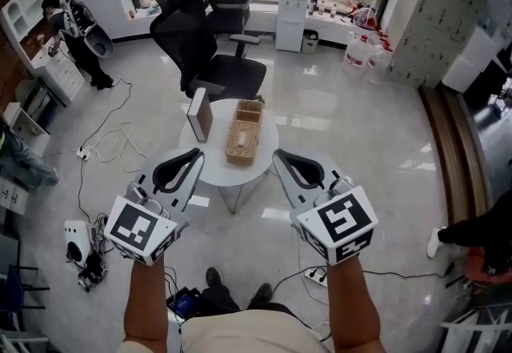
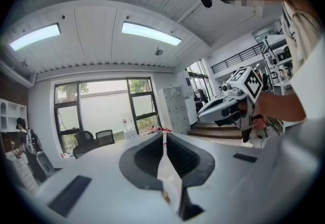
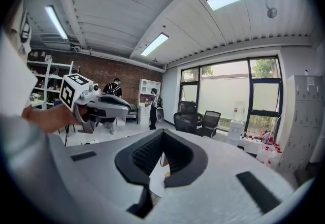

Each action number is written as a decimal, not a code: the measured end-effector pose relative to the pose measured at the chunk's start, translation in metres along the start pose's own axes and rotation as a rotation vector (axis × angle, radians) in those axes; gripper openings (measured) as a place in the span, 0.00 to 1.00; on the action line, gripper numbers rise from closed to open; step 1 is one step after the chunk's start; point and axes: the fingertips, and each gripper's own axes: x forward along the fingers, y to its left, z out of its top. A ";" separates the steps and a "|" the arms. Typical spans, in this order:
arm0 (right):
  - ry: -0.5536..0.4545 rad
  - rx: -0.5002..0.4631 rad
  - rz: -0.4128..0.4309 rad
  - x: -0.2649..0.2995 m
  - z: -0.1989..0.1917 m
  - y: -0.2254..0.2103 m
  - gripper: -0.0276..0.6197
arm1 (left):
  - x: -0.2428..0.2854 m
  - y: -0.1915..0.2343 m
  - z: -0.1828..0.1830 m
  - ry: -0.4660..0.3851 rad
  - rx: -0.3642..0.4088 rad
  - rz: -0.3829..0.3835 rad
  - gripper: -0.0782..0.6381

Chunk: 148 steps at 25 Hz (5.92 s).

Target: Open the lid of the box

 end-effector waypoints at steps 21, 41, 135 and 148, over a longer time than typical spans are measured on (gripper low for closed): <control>0.096 0.033 -0.210 0.180 0.005 -0.076 0.03 | 0.132 0.177 -0.048 -0.055 -0.045 -0.218 0.14; 0.173 0.089 -0.241 0.248 -0.039 -0.131 0.03 | 0.206 0.223 -0.095 -0.021 -0.108 -0.254 0.14; 0.404 0.769 -0.044 0.370 -0.428 -0.132 0.19 | 0.289 0.137 -0.460 0.349 -0.345 -0.188 0.15; 0.368 0.732 0.013 0.382 -0.381 -0.124 0.15 | 0.279 0.093 -0.424 0.276 -0.204 -0.394 0.24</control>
